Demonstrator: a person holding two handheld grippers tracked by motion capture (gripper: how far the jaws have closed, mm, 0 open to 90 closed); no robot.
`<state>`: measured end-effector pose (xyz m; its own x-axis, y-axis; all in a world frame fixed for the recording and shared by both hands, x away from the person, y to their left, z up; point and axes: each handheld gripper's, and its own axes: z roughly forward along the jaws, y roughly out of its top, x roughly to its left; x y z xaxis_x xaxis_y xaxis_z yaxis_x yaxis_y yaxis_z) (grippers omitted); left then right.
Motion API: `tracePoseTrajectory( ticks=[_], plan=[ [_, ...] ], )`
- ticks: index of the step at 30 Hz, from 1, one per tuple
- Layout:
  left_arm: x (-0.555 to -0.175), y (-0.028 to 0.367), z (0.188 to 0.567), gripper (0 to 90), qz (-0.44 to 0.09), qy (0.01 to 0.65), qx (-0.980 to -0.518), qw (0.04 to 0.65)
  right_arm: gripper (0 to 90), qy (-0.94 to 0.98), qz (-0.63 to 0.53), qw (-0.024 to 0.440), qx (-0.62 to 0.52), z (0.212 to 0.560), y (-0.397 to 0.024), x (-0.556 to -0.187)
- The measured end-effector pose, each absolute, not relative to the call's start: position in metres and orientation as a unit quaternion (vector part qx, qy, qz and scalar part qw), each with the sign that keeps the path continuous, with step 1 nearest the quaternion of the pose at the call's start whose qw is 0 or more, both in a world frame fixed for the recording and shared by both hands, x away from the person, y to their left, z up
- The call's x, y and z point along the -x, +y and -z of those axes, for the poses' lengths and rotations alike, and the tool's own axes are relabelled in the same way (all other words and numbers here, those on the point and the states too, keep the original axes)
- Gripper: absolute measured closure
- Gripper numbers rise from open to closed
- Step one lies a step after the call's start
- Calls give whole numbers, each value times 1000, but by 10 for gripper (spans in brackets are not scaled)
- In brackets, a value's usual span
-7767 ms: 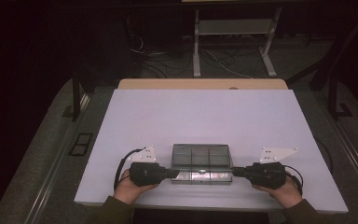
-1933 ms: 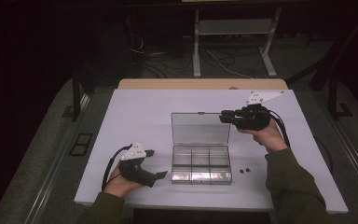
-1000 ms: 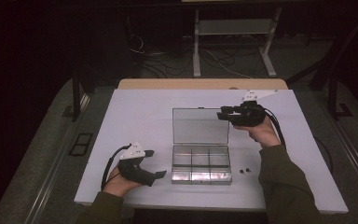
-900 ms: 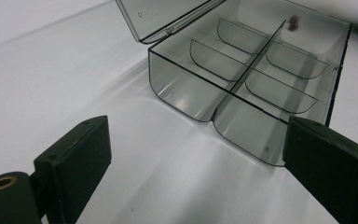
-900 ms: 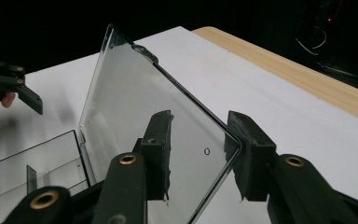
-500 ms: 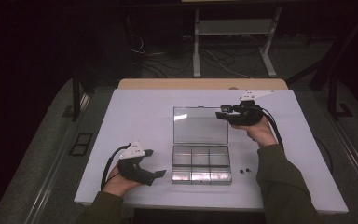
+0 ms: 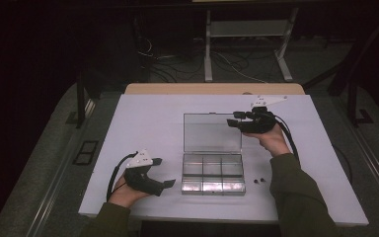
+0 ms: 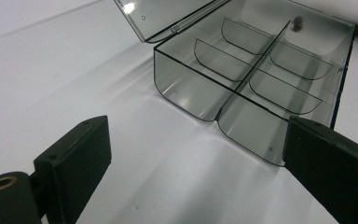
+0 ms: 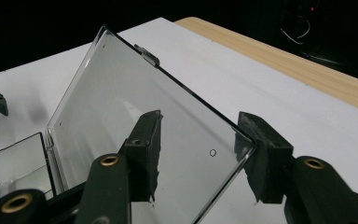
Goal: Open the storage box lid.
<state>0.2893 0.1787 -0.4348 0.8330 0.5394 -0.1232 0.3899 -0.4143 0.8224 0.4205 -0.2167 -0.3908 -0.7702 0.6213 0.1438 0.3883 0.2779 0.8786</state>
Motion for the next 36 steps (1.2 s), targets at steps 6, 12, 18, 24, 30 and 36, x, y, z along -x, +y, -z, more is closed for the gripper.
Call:
tracePoseTrajectory(
  ticks=[6,12,18,24,30,36],
  plan=[
    [-290,179,436,69,-78,277,-839,463,484,791,-507,113,-323,394,-217,-423],
    [-290,179,436,69,-78,277,-839,462,462,792,-503,115,-326,398,-216,-425],
    [-290,178,436,69,-76,275,-839,463,454,791,-500,114,-332,400,-215,-426],
    [-290,178,436,69,-75,275,-839,463,440,791,-497,113,-337,403,-215,-428],
    [-290,178,436,69,-75,276,-839,463,427,791,-494,110,-342,407,-215,-430],
    [-290,178,436,69,-76,274,-840,461,403,795,-483,113,-350,412,-213,-432]
  ],
)
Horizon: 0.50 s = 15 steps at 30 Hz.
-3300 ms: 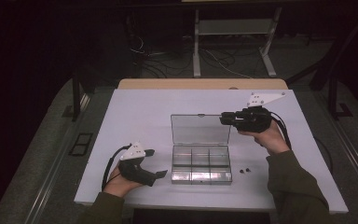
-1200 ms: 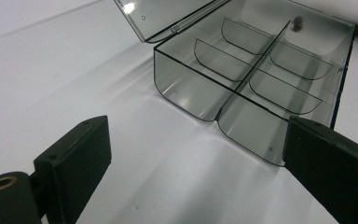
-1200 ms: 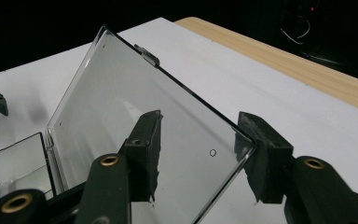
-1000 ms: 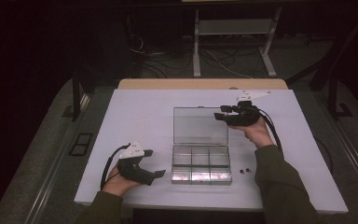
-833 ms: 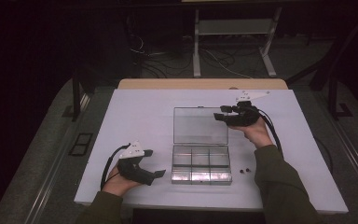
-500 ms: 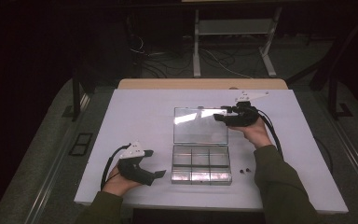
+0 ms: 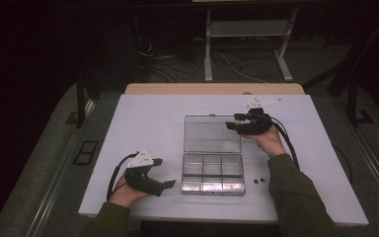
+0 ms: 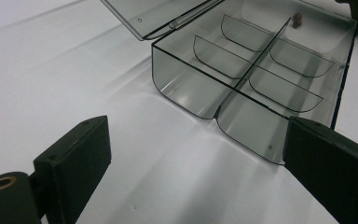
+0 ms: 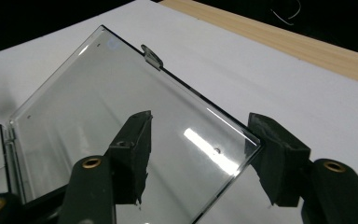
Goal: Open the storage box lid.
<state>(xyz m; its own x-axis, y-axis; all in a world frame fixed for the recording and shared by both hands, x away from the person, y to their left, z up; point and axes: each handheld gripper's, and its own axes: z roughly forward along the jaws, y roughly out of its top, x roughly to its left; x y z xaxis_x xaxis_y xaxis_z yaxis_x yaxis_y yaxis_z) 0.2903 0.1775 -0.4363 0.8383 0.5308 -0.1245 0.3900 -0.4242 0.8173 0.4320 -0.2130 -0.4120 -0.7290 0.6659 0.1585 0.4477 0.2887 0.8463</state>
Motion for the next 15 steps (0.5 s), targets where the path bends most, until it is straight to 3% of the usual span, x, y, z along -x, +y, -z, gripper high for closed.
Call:
tracePoseTrajectory(
  ticks=[15],
  plan=[
    [-290,178,436,69,-77,275,-840,462,386,796,-473,107,-362,421,-212,-437]
  ],
)
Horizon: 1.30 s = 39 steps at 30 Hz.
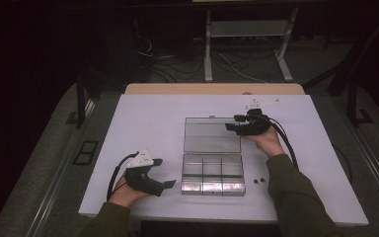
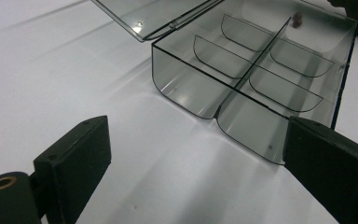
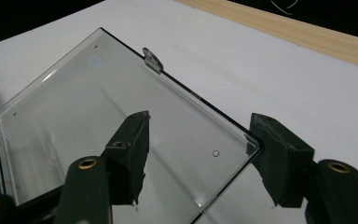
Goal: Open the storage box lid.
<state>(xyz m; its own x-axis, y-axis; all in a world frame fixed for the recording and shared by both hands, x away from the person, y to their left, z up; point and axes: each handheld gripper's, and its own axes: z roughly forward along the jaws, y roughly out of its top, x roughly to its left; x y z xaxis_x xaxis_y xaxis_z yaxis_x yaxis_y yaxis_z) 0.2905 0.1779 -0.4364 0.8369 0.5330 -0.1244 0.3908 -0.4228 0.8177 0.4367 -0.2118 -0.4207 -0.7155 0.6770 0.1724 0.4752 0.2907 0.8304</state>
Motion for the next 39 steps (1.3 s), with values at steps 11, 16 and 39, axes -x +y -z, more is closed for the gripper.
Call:
tracePoseTrajectory(
  ticks=[11,16,39],
  plan=[
    [-290,178,437,69,-76,275,-841,460,381,795,-468,91,-375,430,-213,-441],
    [-291,178,437,69,-75,275,-841,460,386,803,-449,93,-380,435,-212,-442],
    [-291,179,437,69,-77,276,-841,459,429,821,-414,80,-385,449,-209,-445]
  ],
)
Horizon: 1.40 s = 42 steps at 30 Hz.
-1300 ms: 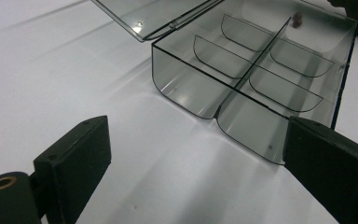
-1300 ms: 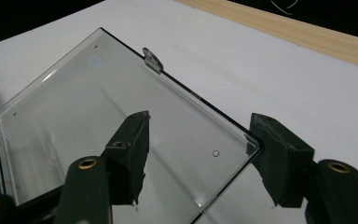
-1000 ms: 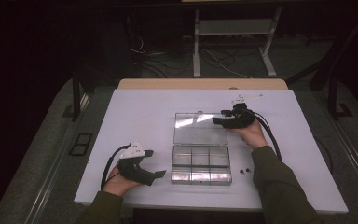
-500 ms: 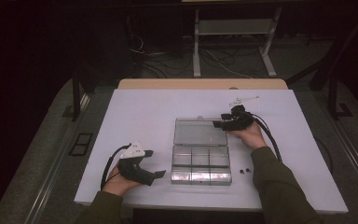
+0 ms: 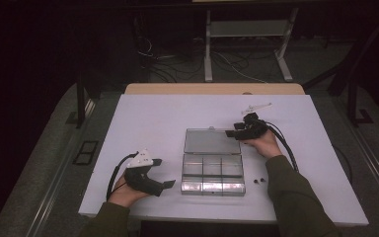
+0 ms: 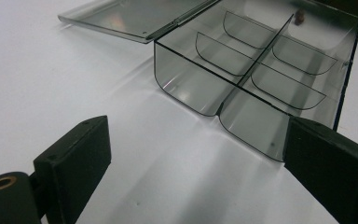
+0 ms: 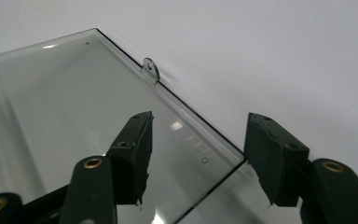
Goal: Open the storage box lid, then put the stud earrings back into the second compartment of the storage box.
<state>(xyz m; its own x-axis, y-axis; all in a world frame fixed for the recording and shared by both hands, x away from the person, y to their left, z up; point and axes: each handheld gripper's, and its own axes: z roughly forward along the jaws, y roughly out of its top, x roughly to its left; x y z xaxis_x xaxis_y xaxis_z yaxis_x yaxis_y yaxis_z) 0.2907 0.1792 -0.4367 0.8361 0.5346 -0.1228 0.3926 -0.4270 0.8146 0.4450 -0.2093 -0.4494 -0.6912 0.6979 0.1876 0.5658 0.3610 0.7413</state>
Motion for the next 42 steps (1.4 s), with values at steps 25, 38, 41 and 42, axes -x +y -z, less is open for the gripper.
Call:
tracePoseTrajectory(
  ticks=[25,38,41,42],
  plan=[
    [-291,181,437,68,-80,278,-841,458,373,822,-415,105,-376,417,-220,-413],
    [-291,180,437,68,-81,277,-842,456,361,823,-403,123,-381,404,-243,-370],
    [-291,179,437,68,-81,276,-842,456,347,822,-402,125,-384,404,-247,-364],
    [-291,179,437,68,-82,274,-843,456,344,821,-401,126,-386,404,-248,-361]
  ],
)
